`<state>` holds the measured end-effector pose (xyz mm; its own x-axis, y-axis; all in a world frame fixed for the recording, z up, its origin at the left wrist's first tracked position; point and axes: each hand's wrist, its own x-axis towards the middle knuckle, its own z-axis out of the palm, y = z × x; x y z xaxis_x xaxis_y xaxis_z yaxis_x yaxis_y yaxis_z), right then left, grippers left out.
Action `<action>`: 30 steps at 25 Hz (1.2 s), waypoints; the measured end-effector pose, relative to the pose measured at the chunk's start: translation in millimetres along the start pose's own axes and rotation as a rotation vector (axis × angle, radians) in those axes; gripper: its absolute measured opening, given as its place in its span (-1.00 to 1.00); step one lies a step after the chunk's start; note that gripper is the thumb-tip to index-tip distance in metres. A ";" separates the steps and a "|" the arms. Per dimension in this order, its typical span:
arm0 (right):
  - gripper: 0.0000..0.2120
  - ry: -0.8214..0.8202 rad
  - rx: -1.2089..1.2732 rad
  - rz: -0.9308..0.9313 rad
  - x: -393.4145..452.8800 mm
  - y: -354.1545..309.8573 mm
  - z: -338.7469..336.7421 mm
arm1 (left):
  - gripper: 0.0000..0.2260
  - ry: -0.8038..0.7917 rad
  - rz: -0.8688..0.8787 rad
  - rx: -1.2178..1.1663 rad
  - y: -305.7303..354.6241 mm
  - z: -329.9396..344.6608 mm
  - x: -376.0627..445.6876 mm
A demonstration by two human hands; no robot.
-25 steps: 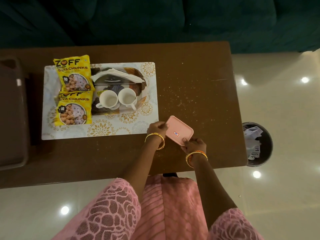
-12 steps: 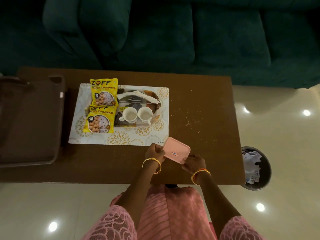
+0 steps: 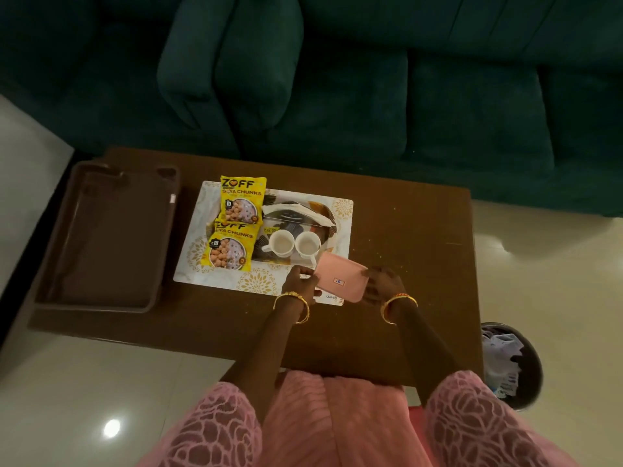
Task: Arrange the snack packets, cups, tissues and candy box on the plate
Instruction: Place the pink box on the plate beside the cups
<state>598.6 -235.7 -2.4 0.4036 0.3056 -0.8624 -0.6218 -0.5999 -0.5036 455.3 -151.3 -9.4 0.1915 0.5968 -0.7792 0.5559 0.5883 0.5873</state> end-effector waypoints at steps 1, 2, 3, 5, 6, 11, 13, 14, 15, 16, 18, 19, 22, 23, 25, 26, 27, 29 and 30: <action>-0.81 -0.007 -0.022 0.008 3.2 -7.2 2.3 | -0.91 0.010 0.001 -0.005 6.5 -1.2 2.6; -0.82 -0.023 -0.034 0.023 6.3 -13.9 4.5 | -0.91 0.021 0.004 -0.017 12.9 -1.9 5.3; -0.84 -0.046 -0.036 0.048 9.2 -19.9 6.5 | -0.91 0.028 0.003 -0.033 19.0 -2.3 8.1; -0.82 -0.110 -0.017 0.104 14.0 -31.6 11.6 | -0.92 0.025 -0.001 -0.059 29.3 -2.5 16.2; -0.78 -0.145 -0.009 0.119 17.3 -35.4 14.3 | -0.92 0.021 0.000 -0.066 34.0 -3.0 19.9; -0.69 -0.181 0.051 0.110 35.8 -52.9 30.9 | -0.88 0.101 0.125 0.059 56.4 -13.7 39.9; -0.72 -0.145 0.088 0.072 43.6 -58.9 36.9 | -0.76 0.251 0.252 0.203 64.4 -24.3 50.5; -0.73 -0.094 0.097 0.036 47.7 -61.3 39.5 | -0.71 0.305 0.330 0.291 68.5 -31.1 58.8; -0.74 -0.028 0.100 -0.011 53.8 -64.1 42.2 | -0.65 0.321 0.396 0.402 74.1 -38.8 69.5; -0.73 0.034 0.100 -0.059 58.1 -67.7 43.5 | -0.57 0.306 0.434 0.525 79.8 -45.2 77.8; -0.64 0.133 0.101 -0.139 71.8 -79.3 50.5 | -0.43 0.238 0.464 0.760 93.0 -57.2 99.8; -0.57 0.169 0.112 -0.153 78.8 -85.4 53.7 | -0.38 0.201 0.483 0.862 98.6 -61.2 110.2; -0.50 0.225 0.112 -0.135 104.4 -102.8 70.4 | -0.34 0.056 0.538 1.103 105.8 -64.4 148.6; -0.52 0.222 0.099 -0.126 112.7 -106.9 76.3 | -0.35 0.005 0.557 1.154 105.5 -62.8 160.3; -0.56 0.211 0.048 -0.114 128.6 -112.6 86.6 | -0.47 -0.072 0.589 1.252 103.9 -59.7 179.7; -0.58 0.215 0.011 -0.108 134.1 -114.8 90.5 | -0.55 -0.085 0.614 1.304 103.7 -59.0 185.2; -0.58 0.218 -0.023 -0.103 138.5 -116.0 93.6 | -0.62 -0.091 0.638 1.343 103.8 -59.5 188.0; -0.56 0.224 -0.068 -0.080 144.4 -115.8 98.1 | -0.67 -0.097 0.672 1.380 102.5 -64.0 189.6; -0.55 0.222 -0.080 -0.068 146.4 -114.4 100.8 | -0.68 -0.092 0.686 1.395 100.0 -67.8 189.7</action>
<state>661.2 -47.8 -76.3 0.5855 0.1830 -0.7897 -0.5366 -0.6427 -0.5468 492.4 57.7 -83.7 0.7329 0.4639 -0.4976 0.6184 -0.7591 0.2032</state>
